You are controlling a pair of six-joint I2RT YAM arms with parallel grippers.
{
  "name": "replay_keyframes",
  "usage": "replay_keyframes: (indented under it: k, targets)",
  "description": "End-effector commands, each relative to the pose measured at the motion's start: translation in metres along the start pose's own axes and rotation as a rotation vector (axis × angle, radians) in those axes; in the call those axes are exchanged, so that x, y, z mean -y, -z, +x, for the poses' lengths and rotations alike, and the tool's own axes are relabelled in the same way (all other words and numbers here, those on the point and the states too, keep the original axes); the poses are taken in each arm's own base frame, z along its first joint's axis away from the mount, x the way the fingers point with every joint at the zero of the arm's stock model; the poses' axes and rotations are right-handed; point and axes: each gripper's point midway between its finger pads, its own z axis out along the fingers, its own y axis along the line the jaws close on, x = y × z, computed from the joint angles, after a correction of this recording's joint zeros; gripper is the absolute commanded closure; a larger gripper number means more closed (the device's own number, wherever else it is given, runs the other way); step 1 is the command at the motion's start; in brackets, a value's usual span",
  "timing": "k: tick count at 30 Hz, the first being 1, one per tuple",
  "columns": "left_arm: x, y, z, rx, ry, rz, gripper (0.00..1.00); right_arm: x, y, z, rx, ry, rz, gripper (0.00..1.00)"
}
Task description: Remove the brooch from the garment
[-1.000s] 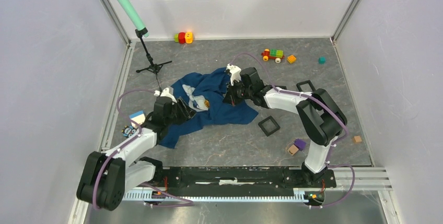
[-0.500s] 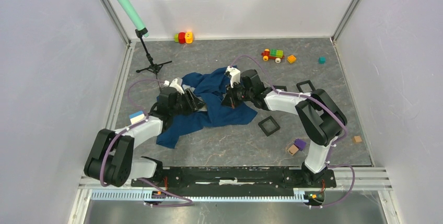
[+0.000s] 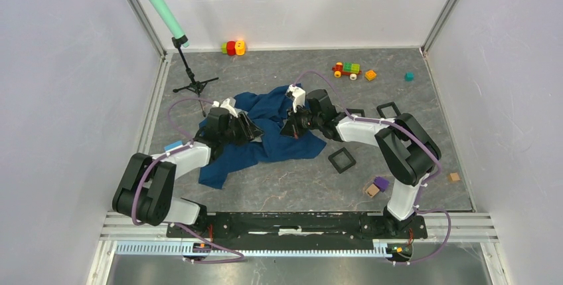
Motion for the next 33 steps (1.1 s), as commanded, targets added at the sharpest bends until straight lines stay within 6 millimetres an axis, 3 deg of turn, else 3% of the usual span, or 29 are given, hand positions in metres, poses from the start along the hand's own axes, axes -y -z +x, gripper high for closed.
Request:
replay_keyframes:
  k: [1, 8, 12, 21, 24, 25, 26, 27, 29, 31, 33]
  targets:
    - [0.003, 0.005, -0.006, 0.04, -0.022, 0.014, 0.47, -0.005, 0.005, -0.014, 0.048, 0.017, -0.02, 1.0]
    - [-0.008, -0.001, -0.001, 0.011, -0.015, -0.03, 0.48, -0.006, 0.006, -0.011, 0.045, 0.017, -0.028, 1.0]
    - [-0.026, -0.005, 0.006, -0.016, -0.023, -0.104, 0.47, -0.008, 0.006, -0.009, 0.043, 0.017, -0.04, 1.0]
    - [-0.027, -0.013, 0.011, -0.036, -0.019, -0.085, 0.51, -0.02, 0.007, -0.008, 0.05, 0.051, -0.078, 1.0]
    - [-0.032, -0.01, 0.007, -0.024, -0.046, -0.12, 0.61, -0.018, 0.007, -0.005, 0.044, 0.052, -0.071, 1.0]
    - [-0.031, -0.008, 0.005, -0.018, -0.05, -0.119, 0.72, -0.018, 0.006, -0.004, 0.041, 0.052, -0.071, 1.0]
    - [-0.026, -0.004, 0.003, -0.009, -0.056, -0.103, 0.77, -0.017, 0.006, -0.004, 0.041, 0.052, -0.07, 1.0]
    - [-0.021, 0.0, 0.001, 0.001, -0.059, -0.086, 0.76, -0.016, 0.006, -0.003, 0.041, 0.054, -0.066, 1.0]
    - [-0.009, 0.008, -0.004, 0.018, -0.067, -0.05, 0.61, -0.015, 0.006, -0.002, 0.038, 0.052, -0.06, 1.0]
    - [-0.003, 0.016, -0.005, 0.018, -0.079, -0.033, 0.53, -0.014, 0.005, -0.002, 0.038, 0.053, -0.059, 1.0]
    - [-0.002, 0.022, -0.005, 0.018, -0.094, -0.04, 0.52, -0.014, 0.005, -0.001, 0.036, 0.052, -0.059, 1.0]
